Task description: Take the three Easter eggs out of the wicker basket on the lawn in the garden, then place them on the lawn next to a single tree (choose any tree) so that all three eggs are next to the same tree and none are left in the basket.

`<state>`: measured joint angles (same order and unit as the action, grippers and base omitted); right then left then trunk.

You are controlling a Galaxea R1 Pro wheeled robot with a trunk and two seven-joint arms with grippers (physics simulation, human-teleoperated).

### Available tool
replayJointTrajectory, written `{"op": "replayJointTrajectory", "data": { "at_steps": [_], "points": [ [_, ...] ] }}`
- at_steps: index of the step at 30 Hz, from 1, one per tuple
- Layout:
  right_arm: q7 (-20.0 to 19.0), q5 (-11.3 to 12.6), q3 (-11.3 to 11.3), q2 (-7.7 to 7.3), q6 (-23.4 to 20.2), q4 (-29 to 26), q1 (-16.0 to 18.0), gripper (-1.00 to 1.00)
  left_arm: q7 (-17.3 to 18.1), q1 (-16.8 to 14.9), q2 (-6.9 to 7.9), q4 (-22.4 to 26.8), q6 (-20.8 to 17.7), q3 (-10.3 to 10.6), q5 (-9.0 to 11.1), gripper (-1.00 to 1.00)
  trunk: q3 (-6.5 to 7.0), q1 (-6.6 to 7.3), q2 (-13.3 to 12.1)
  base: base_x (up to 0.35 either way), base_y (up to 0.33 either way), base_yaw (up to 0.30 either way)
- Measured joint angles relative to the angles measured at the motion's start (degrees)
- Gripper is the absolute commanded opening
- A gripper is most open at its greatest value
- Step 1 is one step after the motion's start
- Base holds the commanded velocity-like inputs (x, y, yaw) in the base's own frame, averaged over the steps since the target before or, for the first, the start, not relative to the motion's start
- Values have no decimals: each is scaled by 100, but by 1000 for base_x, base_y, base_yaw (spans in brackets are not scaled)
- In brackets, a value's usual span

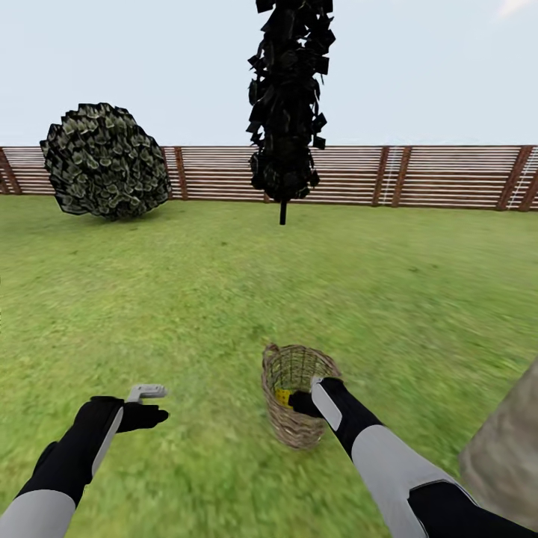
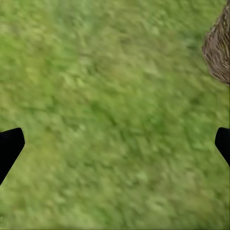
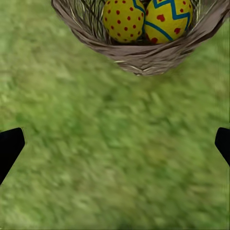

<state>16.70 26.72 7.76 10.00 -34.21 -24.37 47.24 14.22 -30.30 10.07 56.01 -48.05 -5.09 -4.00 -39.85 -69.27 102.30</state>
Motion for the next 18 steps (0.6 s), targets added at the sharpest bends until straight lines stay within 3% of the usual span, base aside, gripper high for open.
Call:
{"op": "replayJointTrajectory", "data": {
  "at_steps": [5,8,11,18],
  "points": [
    [-13,38,-45,0,-110,15,0,100,8,0,85,0,6,-2,10,100,-47,0,0,26,275,0],
    [-21,184,-64,0,-380,17,0,100,10,0,129,0,8,-1,20,100,-76,1,0,125,186,0],
    [-5,309,-68,0,-509,18,1,100,12,0,141,0,10,5,25,100,-104,1,0,172,132,0],
    [8,347,-97,0,-539,2,1,100,19,0,145,-1,11,9,27,100,-133,1,0,152,69,0]
  ]
}}
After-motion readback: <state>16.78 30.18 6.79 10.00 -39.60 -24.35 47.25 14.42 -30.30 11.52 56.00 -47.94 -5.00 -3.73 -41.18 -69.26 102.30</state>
